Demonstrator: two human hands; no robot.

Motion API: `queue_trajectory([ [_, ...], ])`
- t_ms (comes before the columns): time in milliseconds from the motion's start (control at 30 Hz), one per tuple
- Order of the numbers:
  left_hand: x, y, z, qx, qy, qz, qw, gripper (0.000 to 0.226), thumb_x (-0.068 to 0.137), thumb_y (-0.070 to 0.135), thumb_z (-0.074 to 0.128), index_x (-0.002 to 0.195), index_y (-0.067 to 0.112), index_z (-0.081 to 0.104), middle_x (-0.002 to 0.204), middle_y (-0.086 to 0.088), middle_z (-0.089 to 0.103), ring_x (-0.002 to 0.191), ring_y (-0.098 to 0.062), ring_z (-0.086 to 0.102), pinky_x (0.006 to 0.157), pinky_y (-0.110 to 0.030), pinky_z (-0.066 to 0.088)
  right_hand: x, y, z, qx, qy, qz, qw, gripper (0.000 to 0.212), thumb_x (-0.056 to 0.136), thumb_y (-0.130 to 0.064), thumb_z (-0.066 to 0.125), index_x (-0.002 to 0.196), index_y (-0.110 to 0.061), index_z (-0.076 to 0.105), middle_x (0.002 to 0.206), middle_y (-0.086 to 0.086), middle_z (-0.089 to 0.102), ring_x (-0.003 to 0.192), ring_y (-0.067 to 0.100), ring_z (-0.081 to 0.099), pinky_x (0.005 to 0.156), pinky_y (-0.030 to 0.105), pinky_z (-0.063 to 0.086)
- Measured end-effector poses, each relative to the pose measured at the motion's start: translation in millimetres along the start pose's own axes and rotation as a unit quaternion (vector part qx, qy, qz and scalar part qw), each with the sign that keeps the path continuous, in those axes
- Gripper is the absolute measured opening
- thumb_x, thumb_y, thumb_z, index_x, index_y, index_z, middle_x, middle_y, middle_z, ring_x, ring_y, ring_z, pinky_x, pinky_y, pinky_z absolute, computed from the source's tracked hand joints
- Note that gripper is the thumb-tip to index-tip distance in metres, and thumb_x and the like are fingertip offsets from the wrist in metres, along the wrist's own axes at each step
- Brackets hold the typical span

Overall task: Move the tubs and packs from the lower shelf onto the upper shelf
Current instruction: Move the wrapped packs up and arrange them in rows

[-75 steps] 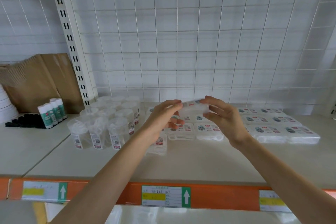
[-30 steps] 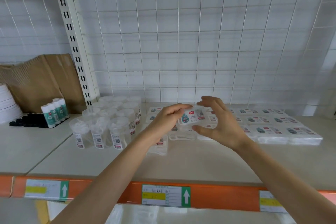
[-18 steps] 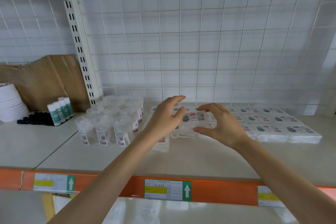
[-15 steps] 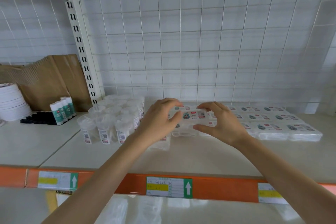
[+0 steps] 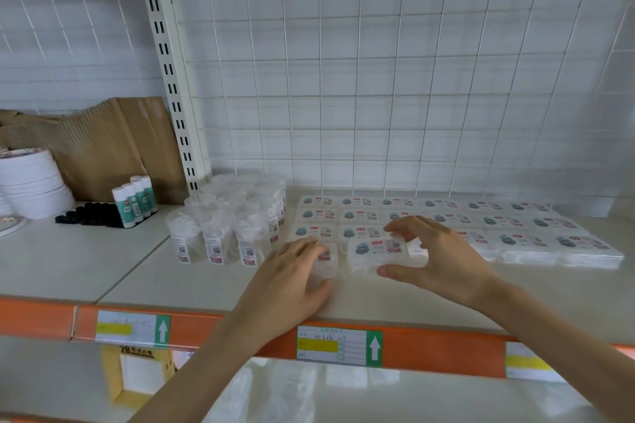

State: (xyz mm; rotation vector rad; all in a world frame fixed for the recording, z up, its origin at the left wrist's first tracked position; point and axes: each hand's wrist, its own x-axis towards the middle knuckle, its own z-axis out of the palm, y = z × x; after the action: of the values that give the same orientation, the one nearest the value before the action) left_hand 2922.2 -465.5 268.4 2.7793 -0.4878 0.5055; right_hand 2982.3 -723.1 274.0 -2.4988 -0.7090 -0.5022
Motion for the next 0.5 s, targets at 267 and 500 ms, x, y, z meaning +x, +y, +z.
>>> queue_trajectory([
  [267, -1.2, -0.7, 2.9, 0.014, -0.008, 0.008, 1.0, 0.054, 0.099, 0.049, 0.042, 0.148, 0.027, 0.034, 0.154, 0.011, 0.033, 0.142, -0.007, 0.023, 0.115, -0.022, 0.016, -6.4, -13.0, 15.1, -0.076, -0.035, -0.01, 0.996, 0.051, 0.076, -0.069, 0.062, 0.117, -0.04, 0.056, 0.12, -0.022, 0.055, 0.116, 0.004, 0.05, 0.095, 0.027, 0.043],
  [500, -0.9, -2.3, 5.1, 0.028, -0.01, 0.02, 0.999, 0.054, 0.1, 0.049, 0.04, 0.148, 0.025, 0.034, 0.153, 0.009, 0.034, 0.142, -0.007, 0.022, 0.114, -0.021, 0.013, -5.1, -13.4, 18.1, -0.08, -0.034, -0.015, 0.996, 0.052, 0.075, -0.069, 0.056, 0.114, -0.035, 0.061, 0.12, -0.017, 0.058, 0.116, 0.008, 0.051, 0.097, 0.026, 0.041],
])
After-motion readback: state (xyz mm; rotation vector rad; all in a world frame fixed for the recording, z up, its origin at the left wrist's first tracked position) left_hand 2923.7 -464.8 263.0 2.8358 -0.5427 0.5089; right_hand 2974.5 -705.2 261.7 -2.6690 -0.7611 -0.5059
